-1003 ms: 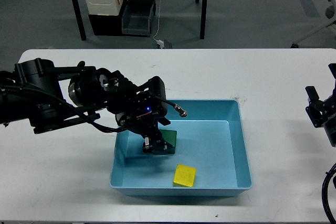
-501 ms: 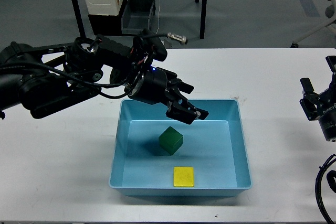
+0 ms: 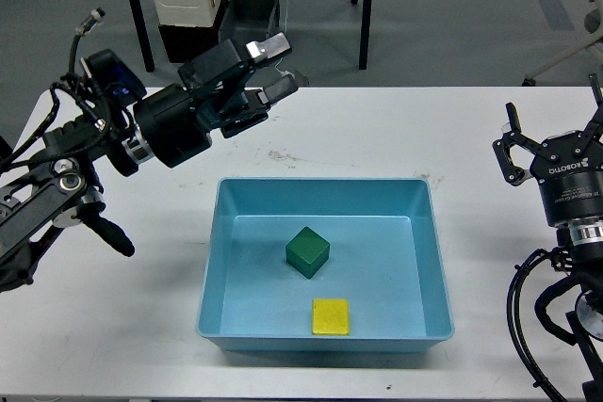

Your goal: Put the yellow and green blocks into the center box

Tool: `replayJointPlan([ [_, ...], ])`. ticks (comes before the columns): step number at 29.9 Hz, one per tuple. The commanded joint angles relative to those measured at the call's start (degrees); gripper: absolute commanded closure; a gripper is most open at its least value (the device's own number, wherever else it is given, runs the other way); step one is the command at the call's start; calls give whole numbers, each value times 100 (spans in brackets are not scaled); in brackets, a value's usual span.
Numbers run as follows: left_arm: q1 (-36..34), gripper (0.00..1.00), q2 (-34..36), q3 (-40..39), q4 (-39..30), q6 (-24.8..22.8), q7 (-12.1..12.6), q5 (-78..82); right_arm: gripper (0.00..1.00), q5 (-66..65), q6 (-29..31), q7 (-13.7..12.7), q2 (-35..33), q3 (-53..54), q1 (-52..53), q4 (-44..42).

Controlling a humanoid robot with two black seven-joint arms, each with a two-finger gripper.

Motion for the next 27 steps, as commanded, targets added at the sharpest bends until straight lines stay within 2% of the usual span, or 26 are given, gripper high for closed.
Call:
replayJointPlan([
  [1,860,1,-347,-467,-187,786,0,-805,0,680,5,-388,8,-9,-69,18],
  [4,1335,1,-681,-670,-204,1367,0,-1577,0,1041,-4,-617,8,0,-218,18],
  [7,1652,0,-805,-671,-371,1702,0,-2622,0,1209,-4,-644,8,-9,-376,35],
  [13,2030,0,-1103,-811,-714,1720,0,-4154,0,1770,-12,-714,8,-9,-728,220],
  [16,2241,0,-1262,-1022,-714,1580,0,-4584,0,2104,-12,-714,8,-9,-851,228],
  [22,2321,0,-1280,-934,-714,1193,0,-6254,0,2816,-12,-714,8,0,-1176,264],
  [27,2435,0,-1271,-961,-714,1175,0,-6467,0,2993,-12,-714,-1,44,-1361,272],
])
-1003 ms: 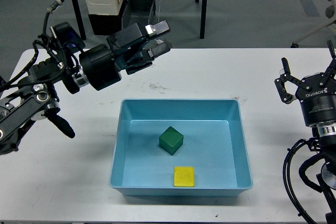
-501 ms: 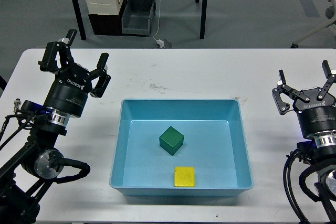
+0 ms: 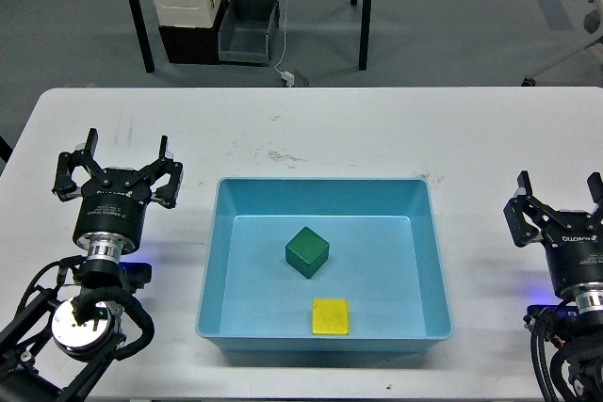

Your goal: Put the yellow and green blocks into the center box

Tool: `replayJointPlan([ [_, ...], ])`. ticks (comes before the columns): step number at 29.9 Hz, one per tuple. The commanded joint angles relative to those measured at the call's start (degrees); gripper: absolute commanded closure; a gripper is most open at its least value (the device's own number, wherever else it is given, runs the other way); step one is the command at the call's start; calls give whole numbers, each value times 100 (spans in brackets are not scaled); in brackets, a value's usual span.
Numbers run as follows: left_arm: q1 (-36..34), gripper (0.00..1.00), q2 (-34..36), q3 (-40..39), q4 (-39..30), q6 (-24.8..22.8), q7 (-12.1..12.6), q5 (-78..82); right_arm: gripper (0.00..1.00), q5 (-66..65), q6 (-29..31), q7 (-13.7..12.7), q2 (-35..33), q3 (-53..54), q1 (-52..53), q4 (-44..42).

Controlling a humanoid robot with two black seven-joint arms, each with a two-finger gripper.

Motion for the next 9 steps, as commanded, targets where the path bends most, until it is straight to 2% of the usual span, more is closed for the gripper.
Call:
replayJointPlan([
  [1,89,0,-10,-11,5,-88,1,-118,0,86,9,0,-9,62,-128,13],
  [3,142,0,-19,-11,5,-264,32,-118,0,86,9,0,0,71,-154,14],
  [7,186,0,-36,-11,5,-467,400,-126,0,86,18,0,-18,62,-172,31],
  [9,239,0,-36,-38,5,-493,436,-170,0,86,18,0,-35,80,-172,31],
])
